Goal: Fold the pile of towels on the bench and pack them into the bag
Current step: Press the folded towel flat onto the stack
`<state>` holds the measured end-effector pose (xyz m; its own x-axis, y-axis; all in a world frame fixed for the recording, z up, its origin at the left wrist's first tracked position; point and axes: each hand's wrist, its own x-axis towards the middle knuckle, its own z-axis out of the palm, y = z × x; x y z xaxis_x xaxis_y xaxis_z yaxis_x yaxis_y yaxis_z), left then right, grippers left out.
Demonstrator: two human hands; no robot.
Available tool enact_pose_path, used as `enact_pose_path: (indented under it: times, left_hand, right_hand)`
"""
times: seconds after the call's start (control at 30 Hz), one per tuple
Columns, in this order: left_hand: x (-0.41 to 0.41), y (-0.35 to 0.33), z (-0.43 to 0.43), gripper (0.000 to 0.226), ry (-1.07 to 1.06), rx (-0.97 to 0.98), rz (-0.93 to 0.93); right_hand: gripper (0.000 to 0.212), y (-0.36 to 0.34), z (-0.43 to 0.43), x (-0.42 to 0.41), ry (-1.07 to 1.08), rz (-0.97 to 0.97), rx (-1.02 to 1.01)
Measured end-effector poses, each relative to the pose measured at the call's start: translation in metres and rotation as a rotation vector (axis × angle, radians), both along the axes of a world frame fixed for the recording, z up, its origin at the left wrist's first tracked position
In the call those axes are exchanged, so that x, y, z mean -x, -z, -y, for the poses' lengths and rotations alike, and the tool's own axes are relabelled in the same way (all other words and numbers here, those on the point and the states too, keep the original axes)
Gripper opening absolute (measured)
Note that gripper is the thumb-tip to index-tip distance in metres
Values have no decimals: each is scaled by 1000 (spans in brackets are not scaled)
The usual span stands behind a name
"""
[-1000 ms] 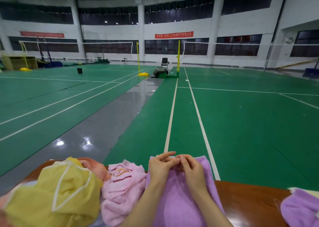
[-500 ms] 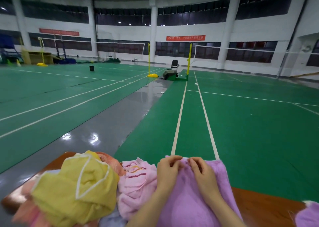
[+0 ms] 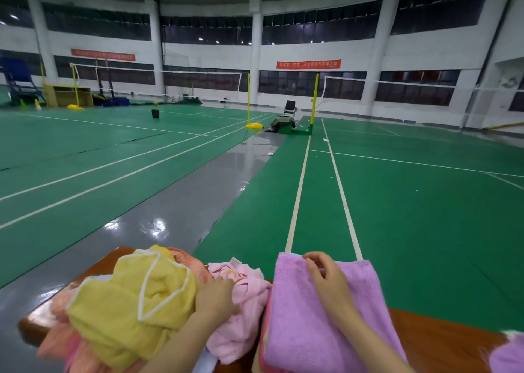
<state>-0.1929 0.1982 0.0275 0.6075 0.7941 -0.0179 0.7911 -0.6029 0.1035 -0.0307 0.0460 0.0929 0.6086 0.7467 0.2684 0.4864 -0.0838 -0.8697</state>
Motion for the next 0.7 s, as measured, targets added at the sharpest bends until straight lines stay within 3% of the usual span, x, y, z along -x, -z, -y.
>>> enact_pose_path:
  times: [0.07,0.2,0.33,0.47,0.57,0.63,0.7]
  left_hand:
    - [-4,-1,1,3,-3,1,85]
    - [-11,-33,-1,22,-46,136,263]
    - [-9,-93,-8,22,50,398,317]
    - [-5,-146,-3,38,21,764,689]
    - [-12,-169,10,43,-11,887,961]
    - [-21,-182,23,30,-36,909,1110]
    - [-30,-194,37,8,-55,898,1202]
  right_hand:
    - [9,-2,1,1,-15,-4,13]
    - [16,-6,4,-1,-62,-89,12]
    - [46,-14,3,-5,-97,-399,-26]
    - [55,-32,2,2,-248,-531,22]
    - [72,-49,1,17,-395,-544,-1]
    - [90,-62,-1,25,-473,-480,-60]
    - [95,-77,-2,31,-507,-444,-145]
